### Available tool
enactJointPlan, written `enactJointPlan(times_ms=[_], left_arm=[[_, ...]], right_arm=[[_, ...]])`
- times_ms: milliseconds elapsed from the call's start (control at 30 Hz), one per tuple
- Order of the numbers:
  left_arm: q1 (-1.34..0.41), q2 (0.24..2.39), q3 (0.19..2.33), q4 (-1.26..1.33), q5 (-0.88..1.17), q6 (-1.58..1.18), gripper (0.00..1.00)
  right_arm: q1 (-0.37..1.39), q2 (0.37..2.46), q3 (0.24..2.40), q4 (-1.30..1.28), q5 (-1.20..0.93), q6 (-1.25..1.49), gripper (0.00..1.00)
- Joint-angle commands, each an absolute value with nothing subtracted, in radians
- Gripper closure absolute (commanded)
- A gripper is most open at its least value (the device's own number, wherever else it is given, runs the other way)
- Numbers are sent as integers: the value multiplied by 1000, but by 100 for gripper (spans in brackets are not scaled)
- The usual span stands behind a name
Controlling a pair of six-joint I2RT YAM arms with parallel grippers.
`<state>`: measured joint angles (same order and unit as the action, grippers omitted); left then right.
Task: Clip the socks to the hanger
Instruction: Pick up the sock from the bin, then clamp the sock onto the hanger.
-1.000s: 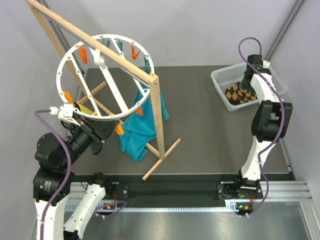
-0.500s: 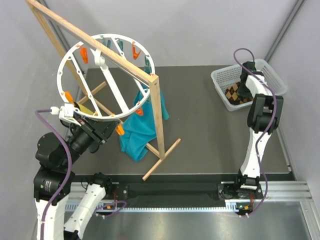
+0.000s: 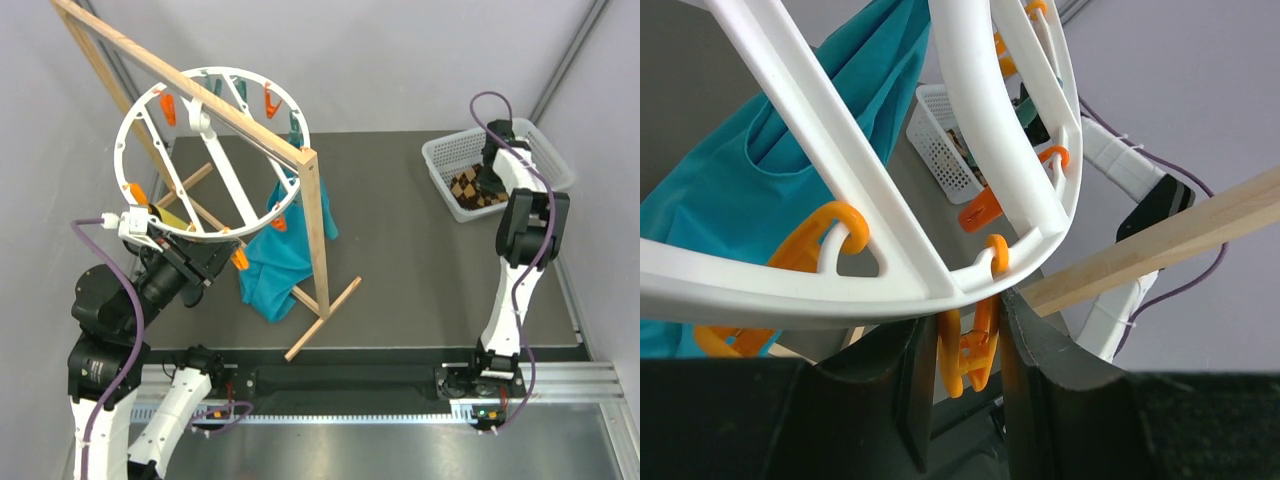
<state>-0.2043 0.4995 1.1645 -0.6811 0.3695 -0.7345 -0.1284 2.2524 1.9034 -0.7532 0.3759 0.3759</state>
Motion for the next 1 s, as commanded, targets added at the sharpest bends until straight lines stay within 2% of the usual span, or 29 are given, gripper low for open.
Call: enactJointPlan(times_ms=[0,300,500,733,800,967], left_arm=[[-209,506,1166,-670,388,-735,100],[-207,492,1184,-663,394,-765,100],[-207,492,1206,-663,400,-778,100],[-207,485,1221,-663,393,-782,100],[-209,482,1218,-661,388,-785,100],[-209,469,1197,-644,394,-799,100]], right_arm=[[-130,2021,1878,-707,312,434,100],[-129,1660,1639,-611,132,520,100],[-60,1390,1449,-604,116,535,100],[180,932,1220,-701,159,597,100],[244,849,1175,-742,179,644,100],[526,649,1089,-862,207,806,100]])
